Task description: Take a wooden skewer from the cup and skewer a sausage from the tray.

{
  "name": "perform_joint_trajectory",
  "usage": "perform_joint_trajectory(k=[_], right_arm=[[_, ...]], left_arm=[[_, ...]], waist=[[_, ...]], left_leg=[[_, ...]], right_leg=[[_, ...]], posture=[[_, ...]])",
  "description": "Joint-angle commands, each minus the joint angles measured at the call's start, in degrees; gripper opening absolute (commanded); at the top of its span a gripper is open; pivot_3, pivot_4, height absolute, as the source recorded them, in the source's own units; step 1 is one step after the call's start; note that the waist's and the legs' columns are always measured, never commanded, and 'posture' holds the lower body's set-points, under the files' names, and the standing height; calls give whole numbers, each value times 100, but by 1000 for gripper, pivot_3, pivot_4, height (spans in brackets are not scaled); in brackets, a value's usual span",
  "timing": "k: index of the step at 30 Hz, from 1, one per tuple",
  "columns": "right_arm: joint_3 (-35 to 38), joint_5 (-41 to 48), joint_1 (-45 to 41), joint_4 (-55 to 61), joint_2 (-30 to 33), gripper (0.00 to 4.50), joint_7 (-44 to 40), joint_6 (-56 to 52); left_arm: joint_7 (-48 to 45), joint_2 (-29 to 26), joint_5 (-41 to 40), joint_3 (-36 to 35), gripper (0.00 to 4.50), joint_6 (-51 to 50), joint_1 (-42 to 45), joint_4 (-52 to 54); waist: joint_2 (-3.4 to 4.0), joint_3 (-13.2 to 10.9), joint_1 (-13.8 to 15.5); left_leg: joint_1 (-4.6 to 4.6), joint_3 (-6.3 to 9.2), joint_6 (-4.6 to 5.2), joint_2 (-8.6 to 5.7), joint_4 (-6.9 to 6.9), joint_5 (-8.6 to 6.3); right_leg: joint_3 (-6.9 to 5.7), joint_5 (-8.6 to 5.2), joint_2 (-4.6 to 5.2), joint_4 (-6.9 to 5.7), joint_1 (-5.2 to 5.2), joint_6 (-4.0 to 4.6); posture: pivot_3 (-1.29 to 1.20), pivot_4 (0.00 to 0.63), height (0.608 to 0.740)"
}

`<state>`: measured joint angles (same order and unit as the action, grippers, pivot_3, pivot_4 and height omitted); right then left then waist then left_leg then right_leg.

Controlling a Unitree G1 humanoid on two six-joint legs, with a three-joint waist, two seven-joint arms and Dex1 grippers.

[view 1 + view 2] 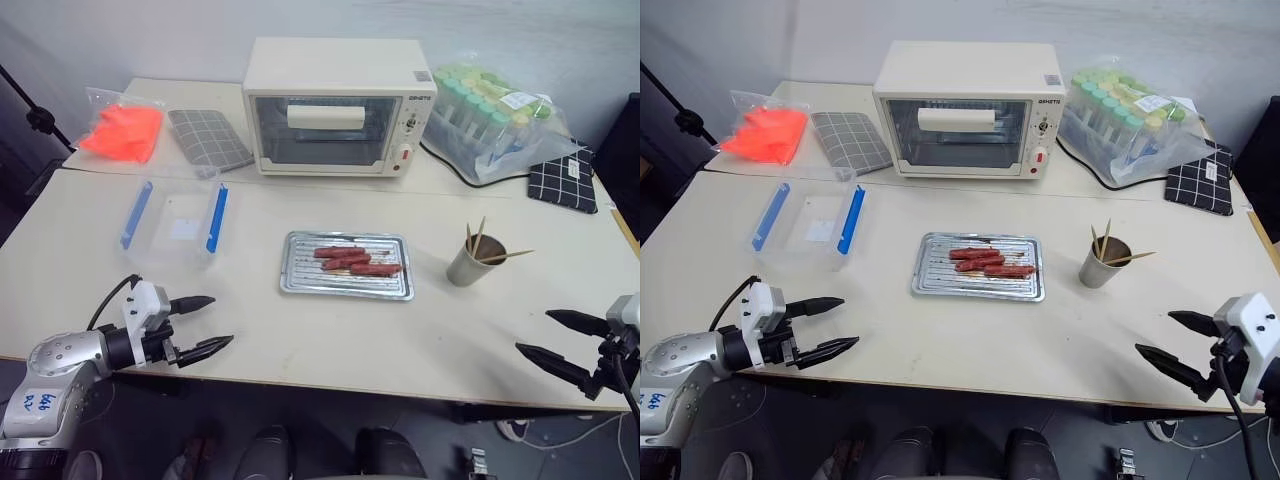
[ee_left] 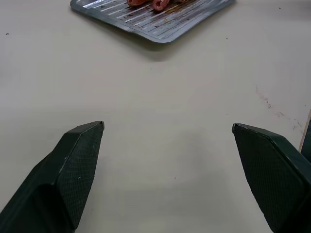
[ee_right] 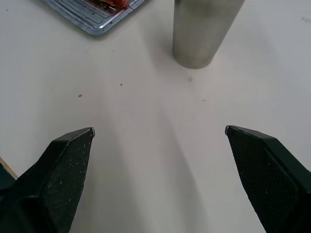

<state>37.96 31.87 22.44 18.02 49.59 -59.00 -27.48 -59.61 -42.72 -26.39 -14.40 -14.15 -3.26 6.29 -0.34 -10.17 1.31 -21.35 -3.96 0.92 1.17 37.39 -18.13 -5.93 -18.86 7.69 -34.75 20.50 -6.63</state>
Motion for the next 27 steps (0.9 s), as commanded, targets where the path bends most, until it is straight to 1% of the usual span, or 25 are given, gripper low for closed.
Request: perform_joint_trajectory(k=[1,5,9,11,14,21,24,27], right_arm=[[154,2,-1,63,26,4500,-18,79],[122,-10,-21,65,7,4500,2,87],[97,11,-37,68,-46,4500,66,30],[111,175,-45,112,-88,4500,81,-134],[121,124,-32,212,-169,4500,216,-110],[197,179,182,608,-713,4500,693,-78],[295,421,137,867,-1025,4500,1032,-170],[348,836,-101,1166,-1453,4500,1633,-313]], left_arm=[[-42,2,117,60,4483,244,-62,100],[12,5,105,108,4483,106,-118,60],[18,11,134,129,4483,181,-112,-35],[-54,8,93,140,4483,175,-77,-114],[-136,8,133,152,4483,335,-15,-226],[-177,142,109,267,4483,439,179,-362],[-237,151,-169,186,4483,165,392,-306],[-419,83,-571,181,4483,-285,801,-233]], waist=[[0,0,0],[0,0,-3],[1,0,0],[0,0,0],[2,-1,0],[4,-1,3],[3,-1,3],[4,-1,0]], left_leg=[[0,0,0,0,0,0],[0,-1,0,0,0,0],[0,-2,0,2,0,0],[1,-2,0,2,0,0],[0,-2,-1,2,-1,-1],[1,-6,-3,3,-3,-2],[0,-6,-4,5,-2,-1],[2,-6,-6,7,-1,0]], right_leg=[[0,0,0,0,0,0],[0,0,-1,0,1,0],[0,0,0,0,1,0],[1,0,2,1,1,0],[0,0,3,1,1,0],[-1,0,3,1,4,0],[0,0,2,-1,5,0],[1,0,3,-6,6,0]], posture=[[0,150,740],[0,150,740],[0,150,740],[0,150,740],[0,150,740],[0,150,740],[0,150,740],[0,150,740]])
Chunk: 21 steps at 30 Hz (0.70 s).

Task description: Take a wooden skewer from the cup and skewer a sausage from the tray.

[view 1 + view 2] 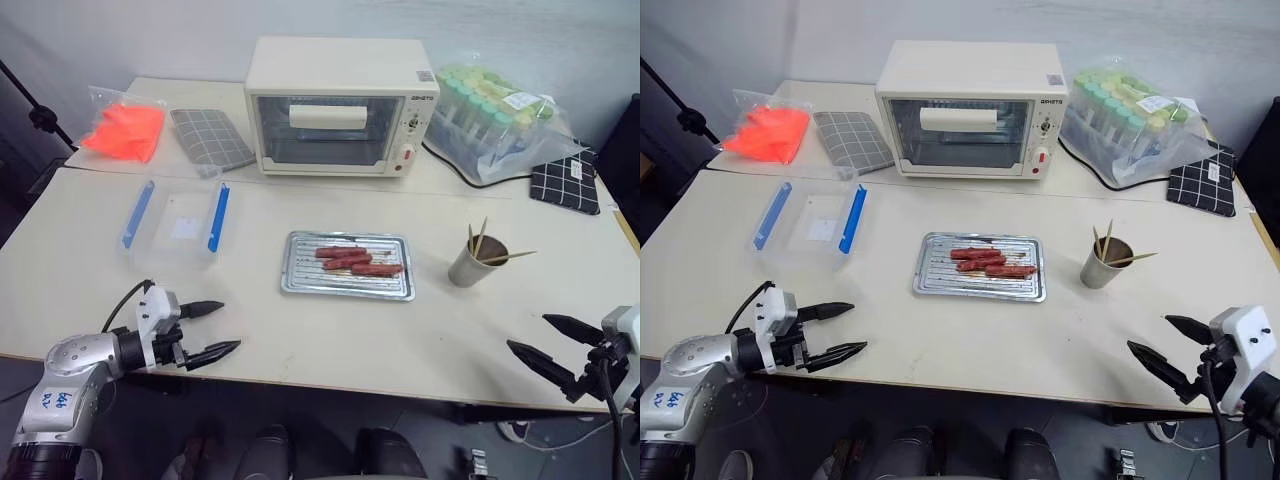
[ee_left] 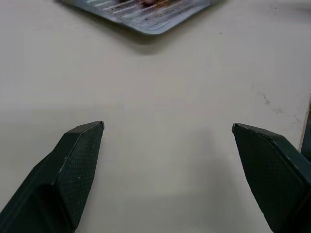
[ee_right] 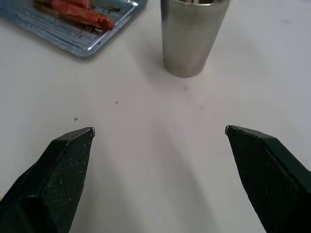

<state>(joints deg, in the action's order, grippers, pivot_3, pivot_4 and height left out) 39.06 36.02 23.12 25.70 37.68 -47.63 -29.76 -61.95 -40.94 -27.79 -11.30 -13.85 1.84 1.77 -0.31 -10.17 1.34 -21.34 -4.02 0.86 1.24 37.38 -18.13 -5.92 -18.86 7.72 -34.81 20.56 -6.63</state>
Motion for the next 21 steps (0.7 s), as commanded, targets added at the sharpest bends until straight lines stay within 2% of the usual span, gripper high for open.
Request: perform_joint_trajectory(k=[1,5,10,12,17,20,21], right_arm=[[209,506,-262,499,-402,4500,718,-113],[-16,702,-633,814,-816,4500,1419,-128],[-478,828,-1428,706,-1263,4500,2227,-158],[-640,838,-1689,569,-1359,4500,2370,-113],[-959,523,-2115,-10,-1452,4500,2474,170],[-1032,443,-2195,-244,-1487,3909,2453,329],[-1059,419,-2201,-283,-1492,3545,2439,367]], left_arm=[[-281,-128,-549,-97,4483,-453,439,254],[-461,-191,-1003,11,4483,-1096,1127,446],[-539,-136,-1771,149,4483,-2198,2485,524],[-559,-53,-1831,277,4483,-2376,2922,518],[-534,183,-1635,557,4483,-2317,3401,417],[-529,231,-1537,654,4500,-2272,3430,446],[-515,237,-1529,666,4500,-2275,3416,476]], waist=[[1,0,-4],[3,-1,-10],[3,-2,-19],[3,-1,-19],[3,-2,-31],[3,-2,-31],[3,-2,-34]], left_leg=[[0,0,-3,1,1,1],[0,-1,-8,0,-2,2],[-2,-6,-9,-5,4,6],[-5,-8,-8,-7,5,7],[-5,-22,-3,-11,6,12],[-9,-26,-1,-12,9,13],[-9,-28,0,-12,8,14]], right_leg=[[0,0,0,-2,1,0],[1,0,-8,-23,5,0],[-6,0,-23,-38,8,0],[-6,0,-25,-42,12,0],[-1,-2,-29,-38,15,-4],[2,-2,-28,-40,20,-4],[4,-3,-28,-42,23,-5]], posture=[[0,150,740],[0,150,740],[0,150,740],[0,150,740],[0,150,740],[0,150,740],[0,150,740]])
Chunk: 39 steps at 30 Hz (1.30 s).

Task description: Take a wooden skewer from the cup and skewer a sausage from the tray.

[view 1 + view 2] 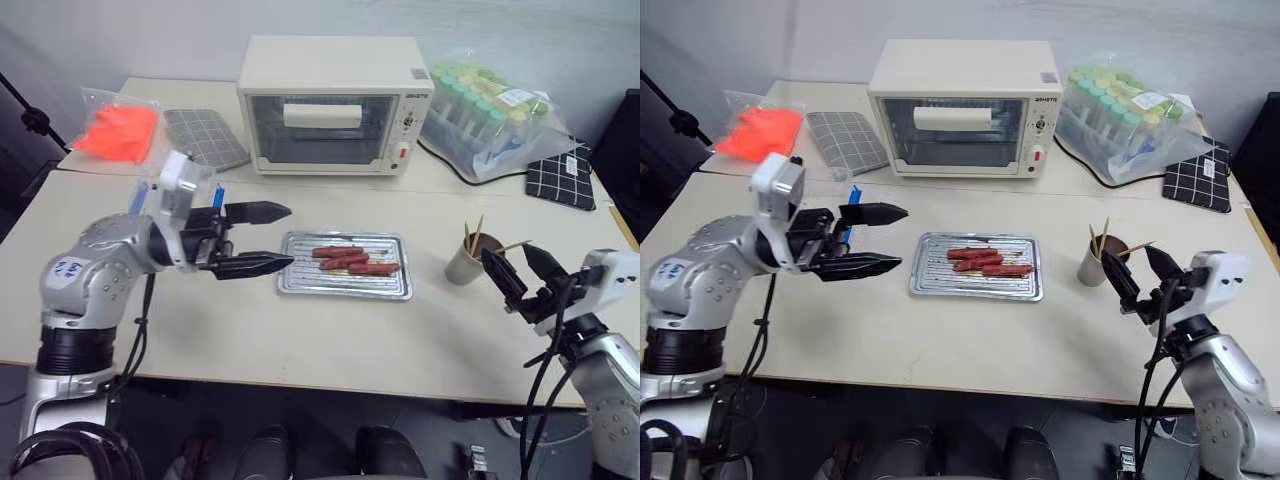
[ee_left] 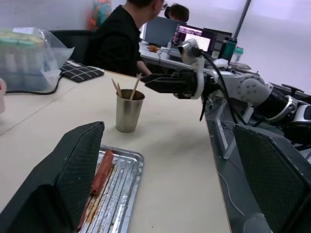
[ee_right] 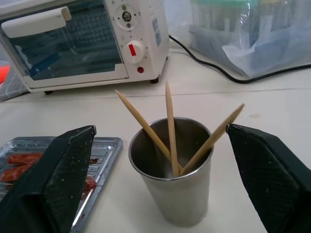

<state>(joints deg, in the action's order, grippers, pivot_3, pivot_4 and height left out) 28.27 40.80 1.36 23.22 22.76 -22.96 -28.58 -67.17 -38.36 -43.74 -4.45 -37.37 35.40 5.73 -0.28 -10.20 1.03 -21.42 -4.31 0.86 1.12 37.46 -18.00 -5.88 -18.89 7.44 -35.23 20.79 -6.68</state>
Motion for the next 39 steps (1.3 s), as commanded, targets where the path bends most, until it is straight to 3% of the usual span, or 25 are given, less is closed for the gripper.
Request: perform_joint_trajectory(k=[1,2,7,19,22,29,39], right_arm=[[-1,-75,-28,-59,-2,3220,-35,279],[-18,-88,-15,-69,2,2973,-32,299],[24,3,53,-40,-51,2973,7,352],[-11,-90,-712,-791,157,2973,-150,409],[-4,-56,-756,-843,153,2440,-195,423],[-17,13,-827,-740,126,56,-192,422],[40,141,-824,-412,286,21,-26,228]], left_arm=[[15,-18,73,-15,4500,76,51,98],[32,-16,90,-13,4500,77,40,117],[143,0,103,-50,4500,23,27,169],[352,93,113,36,4500,0,58,338],[413,117,95,11,4500,-23,74,354],[499,177,122,21,4500,7,96,347],[516,286,175,71,4500,71,115,249]], waist=[[0,0,-8],[0,0,-10],[0,0,-17],[0,0,-97],[0,0,-104],[0,0,-106],[0,0,-105]], left_leg=[[0,-2,0,1,0,0],[-1,-3,0,2,0,0],[-2,-11,0,3,2,1],[-9,-25,1,3,8,1],[-11,-26,2,4,8,2],[-11,-33,2,4,8,2],[-12,-43,2,4,8,2]], right_leg=[[2,0,-1,-1,2,0],[3,0,-2,-2,4,0],[11,0,0,-13,13,-1],[28,0,1,-30,33,-1],[28,0,0,-31,36,-1],[37,0,0,-35,43,-1],[47,0,0,-40,52,-1]], posture=[[0,150,740],[0,150,740],[0,150,740],[0,150,740],[0,150,740],[0,150,740],[0,150,740]])
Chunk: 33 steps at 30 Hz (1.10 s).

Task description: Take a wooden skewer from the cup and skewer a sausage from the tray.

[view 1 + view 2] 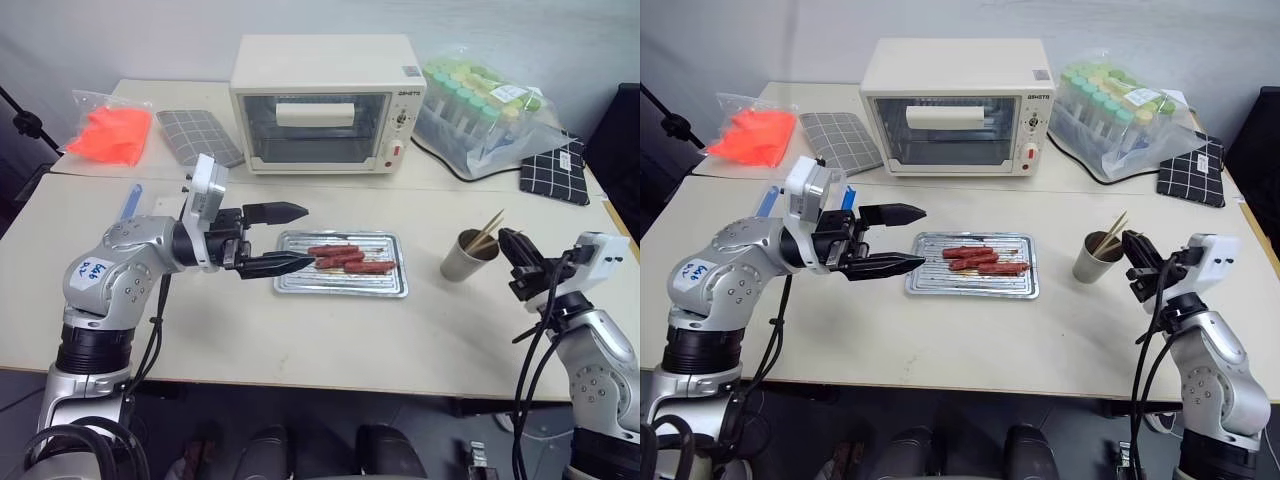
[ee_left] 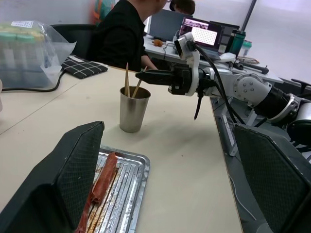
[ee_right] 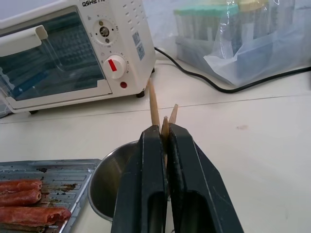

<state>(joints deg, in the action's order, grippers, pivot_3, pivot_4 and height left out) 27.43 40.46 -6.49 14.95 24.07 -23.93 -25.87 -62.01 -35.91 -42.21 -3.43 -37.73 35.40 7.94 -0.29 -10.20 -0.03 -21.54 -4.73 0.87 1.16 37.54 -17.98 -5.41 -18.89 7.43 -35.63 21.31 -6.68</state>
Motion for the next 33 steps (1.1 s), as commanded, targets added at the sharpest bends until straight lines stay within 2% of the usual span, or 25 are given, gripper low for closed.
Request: perform_joint_trajectory(k=[1,5,10,16,20,25,28,33], right_arm=[[132,193,-38,447,172,21,87,-67],[271,470,5,836,377,21,198,-291],[627,1140,133,1597,930,21,566,-976],[1414,3000,-114,2109,2026,21,1075,-1720],[1145,4902,-816,1965,2408,21,2115,-1662],[174,6994,-1684,2010,2115,21,3571,-896],[-460,7251,-2010,2194,1414,21,4023,-473],[-1180,7254,-1988,2419,781,21,4207,-321]], left_arm=[[-3,51,29,-29,4500,114,118,16],[65,217,64,-44,4500,168,197,-163],[143,423,-16,-122,4500,149,374,-305],[373,740,-538,-394,4500,-235,622,-397],[509,1030,-844,-516,4500,-378,756,-445],[610,1264,-960,-529,4500,-375,888,-470],[722,1428,-876,-535,4500,-270,997,-591],[735,1556,-782,-422,4500,-185,1047,-572]], waist=[[0,0,1],[0,0,9],[-3,-2,21],[-13,-7,25],[-19,-11,0],[-25,-14,-3],[-33,-19,0],[-32,-19,12]], left_leg=[[-1,-4,0,0,0,0],[-1,-12,1,0,1,0],[-3,-21,3,1,1,0],[-4,-25,6,2,3,-1],[-3,-25,7,8,8,-1],[-6,-26,7,10,15,-1],[-17,-20,8,14,31,-2],[-75,15,14,9,64,-5]], right_leg=[[4,0,0,-2,4,0],[11,0,-1,-4,7,0],[19,1,0,-6,15,-2],[24,2,1,-6,17,-4],[23,3,-1,-7,14,-4],[22,3,-1,-7,16,-4],[14,3,-2,-8,17,-4],[-19,6,3,-4,36,-11]], posture=[[0,150,740],[0,150,740],[0,150,740],[0,150,740],[0,150,740],[0,150,740],[0,150,740],[0,150,740]])
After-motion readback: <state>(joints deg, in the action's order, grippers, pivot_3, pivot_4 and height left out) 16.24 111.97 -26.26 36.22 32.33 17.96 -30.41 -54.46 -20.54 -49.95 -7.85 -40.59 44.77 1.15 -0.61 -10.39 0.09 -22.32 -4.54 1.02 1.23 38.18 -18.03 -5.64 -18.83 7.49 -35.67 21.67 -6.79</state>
